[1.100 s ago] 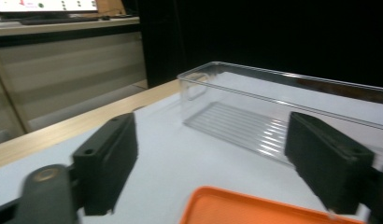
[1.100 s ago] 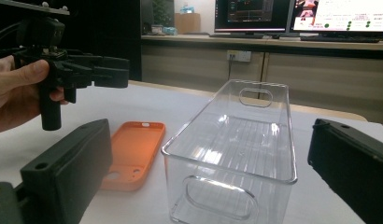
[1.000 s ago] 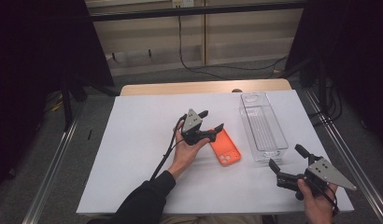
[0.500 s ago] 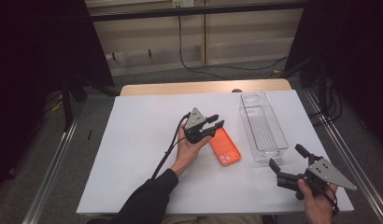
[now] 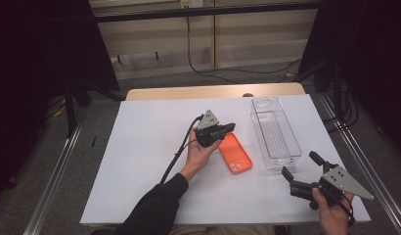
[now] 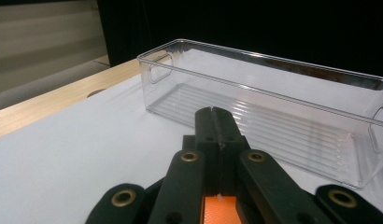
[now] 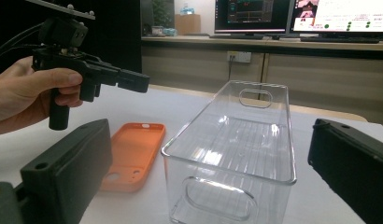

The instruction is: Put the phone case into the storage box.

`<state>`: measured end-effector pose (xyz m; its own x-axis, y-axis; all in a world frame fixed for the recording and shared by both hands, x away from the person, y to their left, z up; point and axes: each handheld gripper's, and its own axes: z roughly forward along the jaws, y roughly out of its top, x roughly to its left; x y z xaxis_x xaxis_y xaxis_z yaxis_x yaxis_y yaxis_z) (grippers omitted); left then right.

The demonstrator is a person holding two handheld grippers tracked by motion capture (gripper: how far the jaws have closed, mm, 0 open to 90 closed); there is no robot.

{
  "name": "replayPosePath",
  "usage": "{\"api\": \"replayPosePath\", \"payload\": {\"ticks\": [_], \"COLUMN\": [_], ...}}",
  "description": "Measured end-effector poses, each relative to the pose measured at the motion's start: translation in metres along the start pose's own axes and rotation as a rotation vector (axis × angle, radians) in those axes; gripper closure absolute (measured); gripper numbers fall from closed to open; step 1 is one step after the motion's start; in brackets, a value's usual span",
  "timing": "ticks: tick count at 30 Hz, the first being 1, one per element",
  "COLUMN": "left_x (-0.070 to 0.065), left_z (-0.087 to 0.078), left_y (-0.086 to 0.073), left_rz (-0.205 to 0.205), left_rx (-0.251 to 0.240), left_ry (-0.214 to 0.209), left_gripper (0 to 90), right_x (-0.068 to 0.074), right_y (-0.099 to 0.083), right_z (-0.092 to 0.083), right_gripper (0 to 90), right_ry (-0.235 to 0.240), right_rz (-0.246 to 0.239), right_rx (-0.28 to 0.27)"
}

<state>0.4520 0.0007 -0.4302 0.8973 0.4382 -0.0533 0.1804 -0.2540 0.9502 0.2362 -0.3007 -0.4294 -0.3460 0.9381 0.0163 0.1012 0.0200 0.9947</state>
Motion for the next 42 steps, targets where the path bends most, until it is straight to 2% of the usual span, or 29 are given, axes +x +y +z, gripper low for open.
{"api": "replayPosePath", "payload": {"ticks": [7,9,10,11,12,13,14,16,21,24,26,37,42], "left_x": [0.005,0.006,0.006,0.006,0.006,0.006,0.006,0.007,0.010,0.012,0.013,0.012,0.015], "left_z": [0.006,0.008,0.009,0.009,0.011,0.013,0.013,0.015,0.018,0.022,0.025,0.045,0.049], "left_y": [0.005,0.006,0.008,0.008,0.008,0.010,0.010,0.012,0.012,0.012,0.012,0.009,0.006], "left_rz": [-0.019,-0.032,-0.033,-0.033,-0.036,-0.007,-0.007,-0.003,-0.018,-0.017,-0.022,0.015,0.006], "left_rx": [0.042,0.077,0.111,0.111,0.131,0.177,0.177,0.220,0.236,0.289,0.298,0.342,0.344], "left_ry": [-0.008,-0.009,-0.013,-0.013,-0.027,-0.045,-0.045,-0.064,-0.061,-0.055,-0.056,-0.044,-0.030], "left_gripper": [90.0,90.0,90.0,90.0,90.0,90.0,90.0,90.0,90.0,90.0,90.0,90.0,90.0], "right_x": [0.000,0.000,0.000,0.000,0.000,0.000,0.000,0.000,0.000,0.000,0.000,0.001,0.001], "right_y": [0.000,0.000,0.000,0.000,0.000,0.000,0.000,0.000,0.000,0.000,0.000,0.000,0.000], "right_z": [0.000,0.000,0.000,0.000,0.000,0.000,0.000,0.000,0.000,0.000,0.000,0.000,0.000], "right_gripper": [0.0,0.0,0.0,0.0,0.0,0.0,0.0,0.0,0.0,0.0,0.0,0.0,0.0], "right_ry": [-0.001,-0.004,-0.003,-0.003,-0.004,-0.002,-0.003,-0.003,-0.004,-0.003,-0.002,0.003,0.002], "right_rz": [-0.001,-0.004,-0.004,-0.004,-0.003,-0.003,-0.003,-0.004,-0.002,-0.004,-0.001,0.000,-0.002], "right_rx": [0.002,0.004,0.004,0.004,0.004,0.001,0.000,0.001,0.003,0.003,0.004,0.005,0.005]}}
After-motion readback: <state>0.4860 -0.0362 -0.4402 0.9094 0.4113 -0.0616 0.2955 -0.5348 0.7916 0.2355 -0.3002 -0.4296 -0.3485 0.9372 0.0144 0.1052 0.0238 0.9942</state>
